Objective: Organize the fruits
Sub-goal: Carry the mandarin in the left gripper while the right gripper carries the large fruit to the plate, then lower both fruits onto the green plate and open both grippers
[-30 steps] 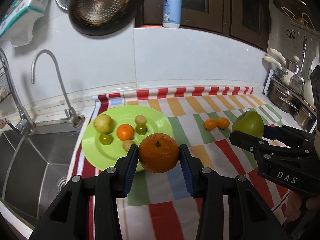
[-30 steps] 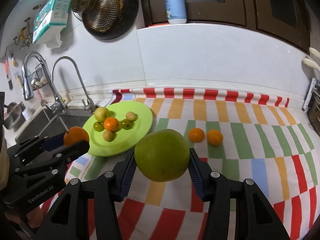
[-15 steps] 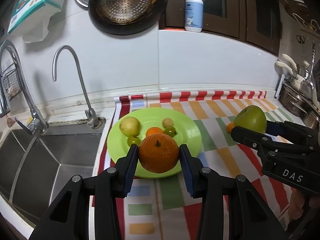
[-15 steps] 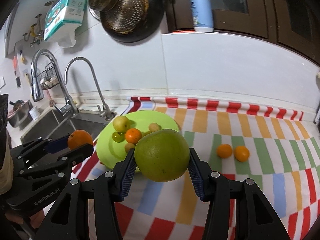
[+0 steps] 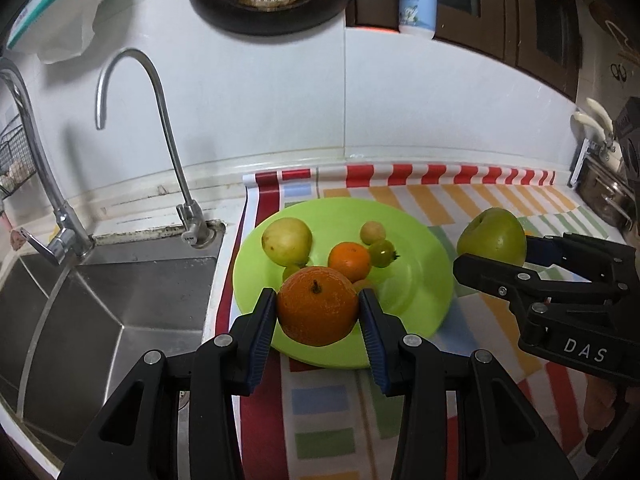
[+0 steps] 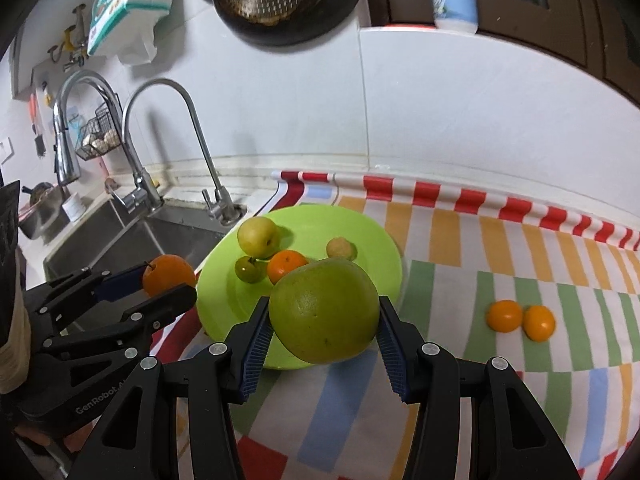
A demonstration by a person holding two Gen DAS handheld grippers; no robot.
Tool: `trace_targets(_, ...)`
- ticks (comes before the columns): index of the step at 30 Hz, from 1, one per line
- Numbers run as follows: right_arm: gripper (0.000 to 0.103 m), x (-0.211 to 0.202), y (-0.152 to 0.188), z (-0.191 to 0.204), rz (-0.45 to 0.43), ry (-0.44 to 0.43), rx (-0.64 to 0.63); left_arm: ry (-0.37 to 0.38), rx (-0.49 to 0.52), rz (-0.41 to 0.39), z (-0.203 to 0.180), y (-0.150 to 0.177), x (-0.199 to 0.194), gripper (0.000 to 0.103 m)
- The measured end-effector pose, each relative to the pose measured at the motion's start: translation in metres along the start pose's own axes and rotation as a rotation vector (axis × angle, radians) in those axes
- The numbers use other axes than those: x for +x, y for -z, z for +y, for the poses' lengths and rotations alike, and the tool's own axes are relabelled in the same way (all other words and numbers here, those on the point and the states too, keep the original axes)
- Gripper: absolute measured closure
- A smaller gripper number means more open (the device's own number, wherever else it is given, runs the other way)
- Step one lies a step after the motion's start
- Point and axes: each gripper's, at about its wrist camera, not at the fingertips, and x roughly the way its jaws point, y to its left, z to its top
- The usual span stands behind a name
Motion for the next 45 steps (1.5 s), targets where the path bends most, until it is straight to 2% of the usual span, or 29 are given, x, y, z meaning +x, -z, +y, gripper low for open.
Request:
trace_targets(14, 0.052, 0.057, -0.005, 0.002, 0.087, -0.010, -0.034, 0.014, 0.006, 0.064, 0.015, 0.000, 0.050, 0.061)
trace_targets(16, 0.052, 0.060, -0.006, 0.001, 0.087, -0.016, -0.033, 0.010, -0.003, 0.057, 0.016, 0.000, 0.051, 0.059)
trace_targets(18, 0.050, 0.062, -0.008, 0.000, 0.078, -0.017, -0.033, -0.010, -0.008, 0.040, 0.017, -0.001, 0.048, 0.047)
trace_targets(19, 0.049, 0.061, -0.009, 0.000, 0.067, -0.014, -0.032, -0.019, -0.014, 0.033, 0.018, -0.001, 0.046, 0.046)
trace_targets(20, 0.043, 0.058, -0.011, 0.000, 0.054, -0.012, -0.031, -0.023, -0.018, 0.027, 0.019, -0.002, 0.044, 0.046)
trace_targets(21, 0.042, 0.054, -0.013, 0.000, 0.033, -0.004, -0.029, -0.025, -0.023, 0.023, 0.020, -0.002, 0.042, 0.046)
trace_targets(24, 0.042, 0.044, -0.016, -0.001, -0.001, 0.027, -0.039, -0.038, -0.028, 0.012, 0.021, -0.004, 0.035, 0.046)
trace_targets(32, 0.041, 0.016, -0.008, -0.011, -0.024, 0.062, -0.009, -0.040, -0.014, -0.028, 0.008, -0.004, 0.006, 0.041)
trace_targets(39, 0.034, -0.014, 0.006, -0.021, -0.047, 0.112, 0.019, -0.004, 0.006, -0.065, -0.011, -0.004, -0.016, 0.037)
trace_targets(45, 0.033, -0.043, 0.015, -0.033, -0.079, 0.175, 0.057, 0.021, 0.024, -0.089, -0.029, -0.005, -0.031, 0.033)
